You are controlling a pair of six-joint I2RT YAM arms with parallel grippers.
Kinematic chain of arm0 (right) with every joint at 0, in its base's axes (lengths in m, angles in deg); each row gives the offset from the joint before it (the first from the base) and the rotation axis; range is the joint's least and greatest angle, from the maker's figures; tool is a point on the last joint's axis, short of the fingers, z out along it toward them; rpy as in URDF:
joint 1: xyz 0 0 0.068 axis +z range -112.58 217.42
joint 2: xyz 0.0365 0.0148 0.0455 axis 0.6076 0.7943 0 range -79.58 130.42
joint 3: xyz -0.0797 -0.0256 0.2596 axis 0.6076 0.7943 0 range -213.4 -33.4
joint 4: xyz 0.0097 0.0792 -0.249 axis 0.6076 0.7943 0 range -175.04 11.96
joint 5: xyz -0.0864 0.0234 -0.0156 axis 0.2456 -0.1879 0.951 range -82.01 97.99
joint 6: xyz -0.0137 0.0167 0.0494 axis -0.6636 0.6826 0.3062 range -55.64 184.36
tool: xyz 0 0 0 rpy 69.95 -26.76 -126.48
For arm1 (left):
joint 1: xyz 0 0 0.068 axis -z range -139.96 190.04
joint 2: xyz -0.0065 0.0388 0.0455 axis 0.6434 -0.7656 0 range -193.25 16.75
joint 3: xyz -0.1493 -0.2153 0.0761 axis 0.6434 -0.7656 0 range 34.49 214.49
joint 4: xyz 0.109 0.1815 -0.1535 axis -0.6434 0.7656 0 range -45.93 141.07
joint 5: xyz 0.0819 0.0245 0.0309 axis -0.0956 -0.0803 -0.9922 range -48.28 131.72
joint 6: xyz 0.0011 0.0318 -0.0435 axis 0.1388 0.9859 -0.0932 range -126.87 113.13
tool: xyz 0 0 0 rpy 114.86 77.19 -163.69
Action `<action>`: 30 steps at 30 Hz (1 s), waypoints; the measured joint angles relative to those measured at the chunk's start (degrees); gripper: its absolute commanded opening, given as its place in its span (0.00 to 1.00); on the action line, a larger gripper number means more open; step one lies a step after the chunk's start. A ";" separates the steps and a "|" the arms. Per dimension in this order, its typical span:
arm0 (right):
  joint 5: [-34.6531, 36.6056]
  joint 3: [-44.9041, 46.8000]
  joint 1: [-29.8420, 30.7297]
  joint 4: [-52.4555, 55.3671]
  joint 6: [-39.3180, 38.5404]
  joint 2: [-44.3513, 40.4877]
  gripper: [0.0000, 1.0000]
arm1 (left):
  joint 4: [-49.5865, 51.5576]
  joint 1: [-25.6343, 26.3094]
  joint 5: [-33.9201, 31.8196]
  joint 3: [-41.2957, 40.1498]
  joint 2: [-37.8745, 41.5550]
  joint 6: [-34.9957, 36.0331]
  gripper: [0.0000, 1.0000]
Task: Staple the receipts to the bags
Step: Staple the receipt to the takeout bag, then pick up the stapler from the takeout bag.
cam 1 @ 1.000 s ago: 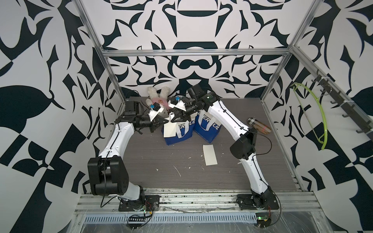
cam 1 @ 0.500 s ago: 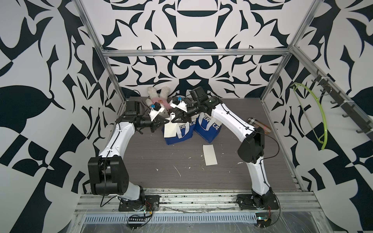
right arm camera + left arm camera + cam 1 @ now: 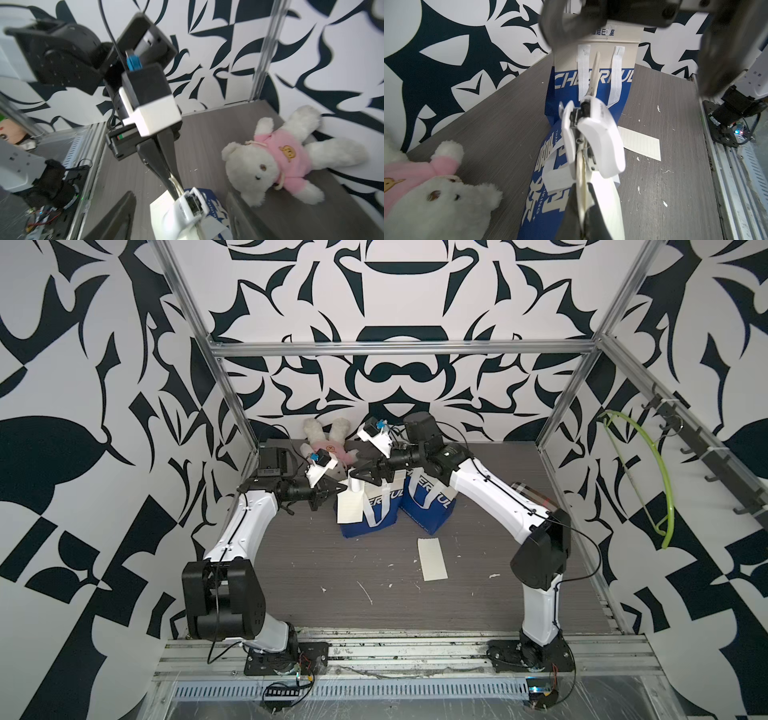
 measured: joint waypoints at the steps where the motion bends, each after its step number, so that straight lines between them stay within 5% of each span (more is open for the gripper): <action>1: 3.52 1.49 0.66 -1.27 1.73 -1.57 0.74 | -0.24 0.00 -0.26 0.00 -0.02 -0.26 0.00; 7: 24.20 10.23 9.44 -6.71 9.03 -6.75 0.71 | -1.27 0.00 -1.09 0.00 -0.02 -1.18 0.00; 14: 39.17 10.51 14.49 -6.91 15.85 -2.84 0.70 | -1.33 0.00 -2.08 -0.04 -0.02 -1.44 0.00; 25: 49.42 10.27 13.68 -5.84 17.84 -2.56 0.36 | -1.42 -0.04 -2.40 -0.17 -0.04 -1.68 0.00; 30: 49.31 10.23 13.70 -5.09 18.40 -2.56 0.47 | -1.46 -0.04 -2.45 -0.17 -0.04 -1.70 0.00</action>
